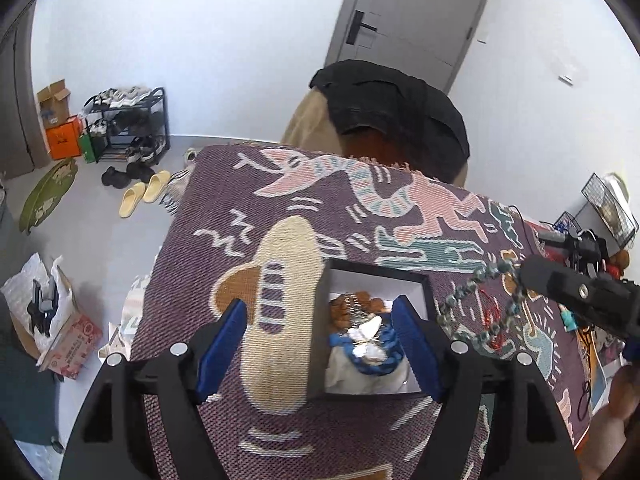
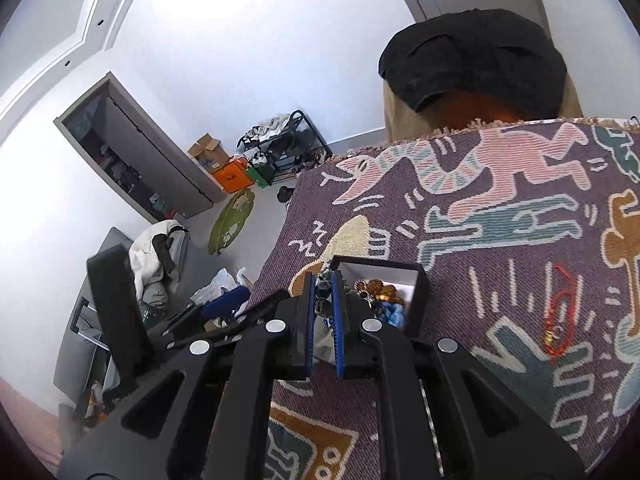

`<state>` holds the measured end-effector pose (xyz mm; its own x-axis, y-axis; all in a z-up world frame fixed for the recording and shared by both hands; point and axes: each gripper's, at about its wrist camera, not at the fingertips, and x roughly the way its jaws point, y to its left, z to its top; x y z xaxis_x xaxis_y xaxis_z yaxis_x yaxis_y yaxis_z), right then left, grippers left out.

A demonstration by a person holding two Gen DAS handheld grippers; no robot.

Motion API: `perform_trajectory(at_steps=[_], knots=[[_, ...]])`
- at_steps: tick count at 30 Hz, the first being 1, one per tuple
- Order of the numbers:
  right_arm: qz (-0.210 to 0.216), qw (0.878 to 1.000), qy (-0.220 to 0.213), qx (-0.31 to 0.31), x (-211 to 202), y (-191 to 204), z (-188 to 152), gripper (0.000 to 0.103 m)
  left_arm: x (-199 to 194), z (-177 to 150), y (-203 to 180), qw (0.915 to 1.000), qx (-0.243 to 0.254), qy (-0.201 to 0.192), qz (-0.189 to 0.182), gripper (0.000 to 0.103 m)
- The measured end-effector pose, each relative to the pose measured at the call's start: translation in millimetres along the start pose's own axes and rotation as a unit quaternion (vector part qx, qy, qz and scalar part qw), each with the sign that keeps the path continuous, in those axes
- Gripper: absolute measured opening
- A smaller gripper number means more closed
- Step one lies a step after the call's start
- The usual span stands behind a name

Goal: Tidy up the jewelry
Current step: 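Open the left tool over the box while the right tool opens to drop the bead bracelet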

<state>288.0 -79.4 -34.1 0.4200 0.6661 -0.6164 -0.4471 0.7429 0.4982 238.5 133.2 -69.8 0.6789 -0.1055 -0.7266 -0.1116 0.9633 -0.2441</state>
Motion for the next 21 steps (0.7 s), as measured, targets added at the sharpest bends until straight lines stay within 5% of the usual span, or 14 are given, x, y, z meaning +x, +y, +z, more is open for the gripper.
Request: perform_trajectory(at_steps=[3, 4, 5, 13, 16, 21], knots=[[-0.006, 1.0, 0.012, -0.013, 15.1, 2.4, 6.4, 0.023, -0.1, -1.5, 6.0, 1.0, -0.005, 0.002, 0.003, 0.072], [-0.016, 1.0, 0.019, -0.013, 19.0, 0.8, 7.2, 0.049, -0.5, -1.9, 7.5, 1.0, -0.006, 0.002, 0.004, 0.073], [-0.023, 1.0, 0.02, -0.009, 20.1, -3.0, 6.6, 0.062, -1.0, -2.4, 8.0, 1.0, -0.006, 0.002, 0.006, 0.073], [-0.036, 0.999, -0.002, 0.02, -7.9, -37.7, -11.3, 0.065, -2.2, -1.7, -0.2, 1.0, 0.001, -0.006, 0.008, 0.078], [-0.041, 0.998, -0.012, 0.044, -24.1, -56.4, -18.5, 0.066, -2.9, -2.3, -15.9, 0.9997, 0.019, -0.014, 0.009, 0.088], [-0.054, 0.995, -0.045, 0.064, -52.4, -73.8, -32.7, 0.085, -3.2, -3.2, -40.9, 0.999, 0.038, -0.022, -0.002, 0.095]])
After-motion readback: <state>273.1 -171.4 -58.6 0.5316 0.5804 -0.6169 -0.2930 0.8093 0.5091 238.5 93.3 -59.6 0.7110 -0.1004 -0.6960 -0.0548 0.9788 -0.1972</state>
